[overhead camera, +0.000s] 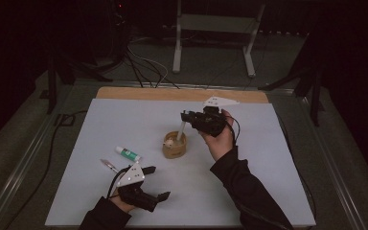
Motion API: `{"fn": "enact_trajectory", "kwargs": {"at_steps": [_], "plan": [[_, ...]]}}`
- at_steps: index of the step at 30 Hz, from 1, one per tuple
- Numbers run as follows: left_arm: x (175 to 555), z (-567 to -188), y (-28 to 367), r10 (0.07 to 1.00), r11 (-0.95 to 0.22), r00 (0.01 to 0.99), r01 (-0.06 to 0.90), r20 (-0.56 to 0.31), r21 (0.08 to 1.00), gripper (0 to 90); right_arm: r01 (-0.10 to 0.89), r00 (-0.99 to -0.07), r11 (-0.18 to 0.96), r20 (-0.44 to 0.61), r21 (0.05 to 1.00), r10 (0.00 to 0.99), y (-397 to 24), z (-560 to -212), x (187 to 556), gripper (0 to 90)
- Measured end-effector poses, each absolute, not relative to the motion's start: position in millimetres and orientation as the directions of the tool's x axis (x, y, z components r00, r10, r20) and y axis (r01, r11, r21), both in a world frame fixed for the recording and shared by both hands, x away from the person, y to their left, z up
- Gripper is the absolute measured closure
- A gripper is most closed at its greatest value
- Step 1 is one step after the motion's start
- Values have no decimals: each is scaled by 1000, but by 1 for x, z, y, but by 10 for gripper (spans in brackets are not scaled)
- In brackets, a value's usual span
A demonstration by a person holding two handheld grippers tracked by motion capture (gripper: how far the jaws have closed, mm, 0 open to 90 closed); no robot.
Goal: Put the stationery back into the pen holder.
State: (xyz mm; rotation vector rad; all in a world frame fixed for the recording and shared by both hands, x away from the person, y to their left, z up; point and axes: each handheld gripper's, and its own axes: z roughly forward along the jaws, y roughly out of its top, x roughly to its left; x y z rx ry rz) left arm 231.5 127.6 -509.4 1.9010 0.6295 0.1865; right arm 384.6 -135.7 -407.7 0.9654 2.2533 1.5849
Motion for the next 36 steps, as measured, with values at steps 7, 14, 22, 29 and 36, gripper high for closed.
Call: {"fn": "enact_trajectory", "kwargs": {"at_steps": [7,14,22,29,36], "plan": [[231,-504,130,501,-279,853,318,-145,906,5,364,-749,181,171,914,640,-132,-407,385,287],[233,-495,138,515,-253,846,307,-141,917,5,347,-775,159,187,924,604,-135,-399,373,93],[236,-485,159,553,-210,822,298,-138,931,5,307,-818,102,207,946,537,-141,-391,349,2],[234,-486,174,577,-186,804,297,-141,937,5,241,-847,101,159,965,507,-125,-388,333,0],[227,-489,187,608,-168,783,290,-132,942,5,219,-873,125,137,968,468,-98,-396,325,0]]}}
